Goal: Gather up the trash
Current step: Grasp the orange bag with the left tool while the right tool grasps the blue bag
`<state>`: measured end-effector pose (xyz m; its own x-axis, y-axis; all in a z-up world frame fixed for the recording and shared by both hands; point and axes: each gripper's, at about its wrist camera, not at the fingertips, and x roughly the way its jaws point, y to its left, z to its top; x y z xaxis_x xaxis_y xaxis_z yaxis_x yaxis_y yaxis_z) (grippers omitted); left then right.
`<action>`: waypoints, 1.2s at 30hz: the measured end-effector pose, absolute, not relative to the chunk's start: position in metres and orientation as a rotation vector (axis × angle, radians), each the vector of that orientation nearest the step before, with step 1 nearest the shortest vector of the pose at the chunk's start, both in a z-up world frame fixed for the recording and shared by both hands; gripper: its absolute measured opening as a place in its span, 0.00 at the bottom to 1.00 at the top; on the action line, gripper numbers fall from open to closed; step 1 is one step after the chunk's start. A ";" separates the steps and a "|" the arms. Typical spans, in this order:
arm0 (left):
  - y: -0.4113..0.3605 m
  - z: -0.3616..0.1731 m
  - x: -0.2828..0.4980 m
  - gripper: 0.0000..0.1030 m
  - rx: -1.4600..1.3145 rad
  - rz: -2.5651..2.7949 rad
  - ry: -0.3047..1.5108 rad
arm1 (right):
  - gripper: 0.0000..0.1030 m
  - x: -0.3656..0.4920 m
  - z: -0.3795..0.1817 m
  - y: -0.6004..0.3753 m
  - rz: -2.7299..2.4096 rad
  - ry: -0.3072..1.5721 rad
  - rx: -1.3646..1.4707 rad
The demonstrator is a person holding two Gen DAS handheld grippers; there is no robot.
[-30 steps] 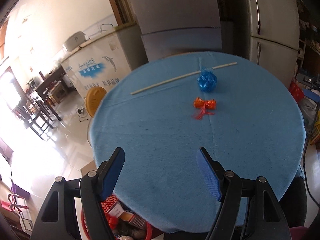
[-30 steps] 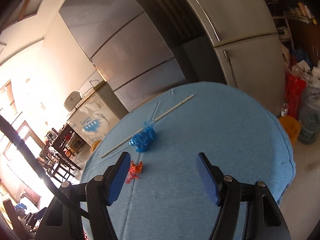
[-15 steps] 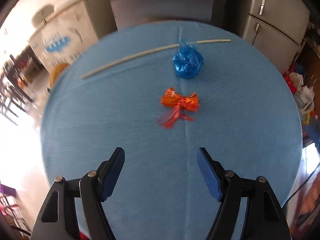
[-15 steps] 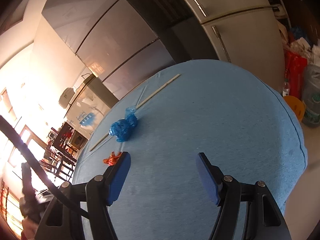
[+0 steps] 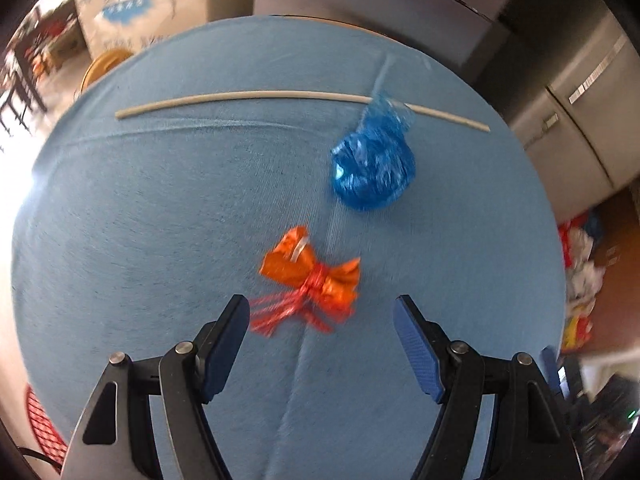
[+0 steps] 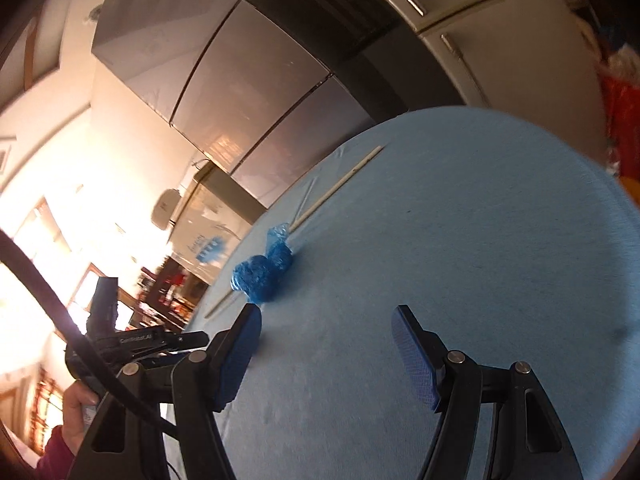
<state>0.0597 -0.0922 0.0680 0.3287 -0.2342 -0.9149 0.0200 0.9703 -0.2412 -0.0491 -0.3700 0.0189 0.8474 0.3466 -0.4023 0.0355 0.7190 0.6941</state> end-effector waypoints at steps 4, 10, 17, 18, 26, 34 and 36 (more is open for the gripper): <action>-0.098 0.058 0.072 0.73 -0.257 -0.155 1.240 | 0.69 -0.035 0.005 -0.368 0.214 0.539 0.782; -0.105 0.038 0.084 0.71 -0.313 -0.130 1.259 | 0.69 -0.030 -0.001 -0.361 0.252 0.545 0.758; -0.102 0.022 0.082 0.38 -0.349 -0.137 1.271 | 0.69 -0.027 -0.007 -0.362 0.256 0.566 0.783; -0.100 0.021 0.081 0.33 -0.356 -0.147 1.279 | 0.69 -0.026 -0.007 -0.361 0.255 0.566 0.779; -0.069 0.037 0.060 0.20 -0.348 -0.125 1.203 | 0.69 -0.023 -0.004 -0.351 0.236 0.590 0.700; -0.047 0.067 0.012 0.20 -0.223 -0.151 1.110 | 0.69 -0.012 -0.001 -0.344 0.235 0.642 0.713; -0.039 0.074 0.001 0.20 -0.194 -0.154 1.075 | 0.69 -0.003 0.010 -0.335 0.274 0.645 0.729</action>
<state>0.0015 -0.0390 0.0736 0.4681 -0.2191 -0.8561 0.0306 0.9722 -0.2321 -0.0029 -0.3350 0.0100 0.7744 0.4459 -0.4488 -0.0141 0.7215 0.6923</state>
